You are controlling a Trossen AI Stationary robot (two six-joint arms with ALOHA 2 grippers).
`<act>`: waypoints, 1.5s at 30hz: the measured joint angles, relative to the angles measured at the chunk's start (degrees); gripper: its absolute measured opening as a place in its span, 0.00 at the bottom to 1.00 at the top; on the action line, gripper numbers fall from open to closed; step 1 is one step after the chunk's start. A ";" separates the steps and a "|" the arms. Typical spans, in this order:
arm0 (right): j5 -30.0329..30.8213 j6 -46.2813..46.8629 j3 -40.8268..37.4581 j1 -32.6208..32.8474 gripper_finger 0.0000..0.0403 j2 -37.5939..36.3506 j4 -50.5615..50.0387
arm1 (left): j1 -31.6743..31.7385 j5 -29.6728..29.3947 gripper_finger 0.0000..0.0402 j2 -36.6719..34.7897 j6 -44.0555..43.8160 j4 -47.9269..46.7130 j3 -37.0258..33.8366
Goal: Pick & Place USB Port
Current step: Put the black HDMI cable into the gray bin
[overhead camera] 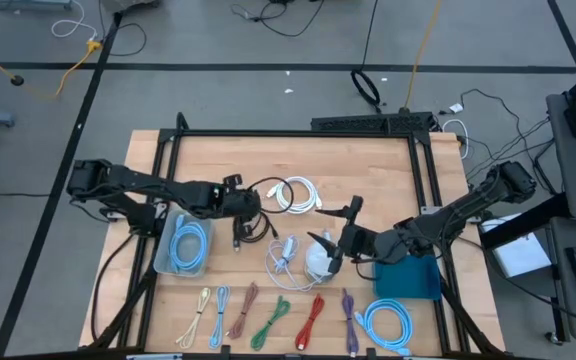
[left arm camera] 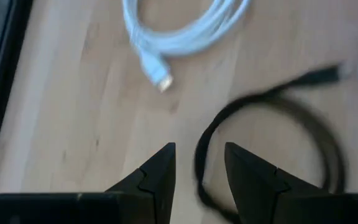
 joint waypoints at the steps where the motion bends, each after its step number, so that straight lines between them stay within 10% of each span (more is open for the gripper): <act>1: -0.02 0.00 0.00 0.00 0.63 -0.01 0.02 | 0.31 0.18 0.36 0.00 -0.04 -1.48 -0.04; 32: -0.21 0.46 -0.07 0.00 0.63 0.01 -0.16 | 8.04 12.87 0.35 7.43 -0.78 19.39 -14.46; 38: -0.21 0.39 -0.07 0.00 0.63 -0.01 -0.10 | 7.40 13.67 0.07 8.39 -4.16 19.01 -13.44; 45: -0.21 0.42 -0.07 0.00 0.63 0.00 -0.57 | 7.21 9.45 0.06 -2.04 -11.51 4.09 -7.17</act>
